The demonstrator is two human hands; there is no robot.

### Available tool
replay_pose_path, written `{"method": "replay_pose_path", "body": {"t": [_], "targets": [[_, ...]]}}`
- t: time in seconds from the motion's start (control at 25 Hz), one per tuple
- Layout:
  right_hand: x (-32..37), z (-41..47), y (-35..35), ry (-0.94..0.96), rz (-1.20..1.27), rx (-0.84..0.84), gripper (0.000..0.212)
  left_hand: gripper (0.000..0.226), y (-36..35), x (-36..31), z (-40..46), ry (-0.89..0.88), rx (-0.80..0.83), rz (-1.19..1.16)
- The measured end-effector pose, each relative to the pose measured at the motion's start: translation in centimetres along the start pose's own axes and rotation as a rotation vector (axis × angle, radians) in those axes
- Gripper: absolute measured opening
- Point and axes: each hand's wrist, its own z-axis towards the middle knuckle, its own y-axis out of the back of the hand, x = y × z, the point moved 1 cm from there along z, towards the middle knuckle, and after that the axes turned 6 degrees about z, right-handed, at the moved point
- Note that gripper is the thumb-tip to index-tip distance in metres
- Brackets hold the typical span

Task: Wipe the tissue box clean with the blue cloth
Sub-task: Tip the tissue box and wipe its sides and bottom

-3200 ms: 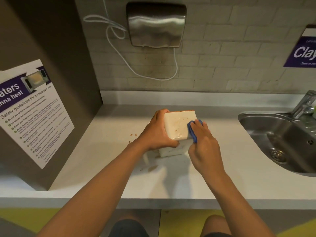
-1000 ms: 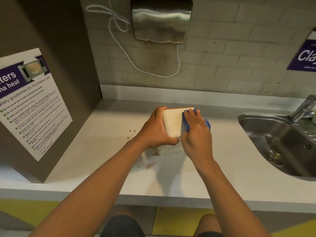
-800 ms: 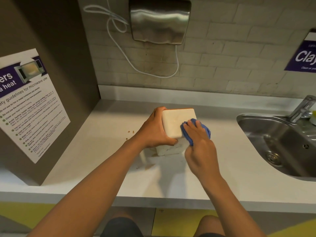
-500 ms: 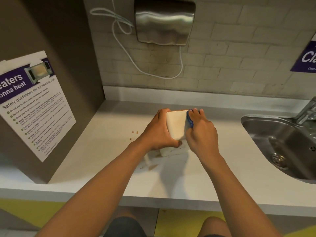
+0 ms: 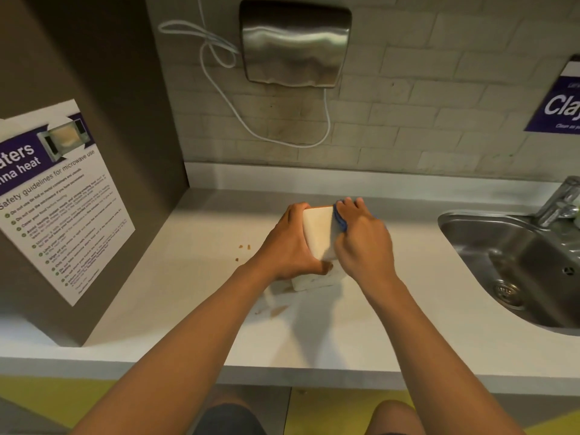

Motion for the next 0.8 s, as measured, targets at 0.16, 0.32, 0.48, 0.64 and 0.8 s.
{"method": "replay_pose_path", "body": {"t": [0.16,0.32,0.48,0.64,0.8], "targets": [[2.8,-1.9,-1.9,0.179,0.147,0.083,0.039,0.099,0.9,1.0,0.3,-0.054,-0.017,-0.071],[0.2,-4.0,-0.5,0.087,0.224,0.049,0.051,0.107,0.2,0.8,0.2,-0.022,0.015,-0.027],[-0.8,-1.4,-0.9,0.007,0.108,-0.001,0.038,0.110,-0.2,0.3,0.5,-0.031,0.009,-0.009],[2.3,-1.2,-2.5,0.089,0.138,-0.009,0.047,0.100,0.0,0.6,0.5,-0.090,0.002,-0.061],[1.7,-4.0,-2.7,0.141,0.176,-0.004,0.051,0.096,-0.1,1.1,0.9,-0.080,0.020,-0.068]]}}
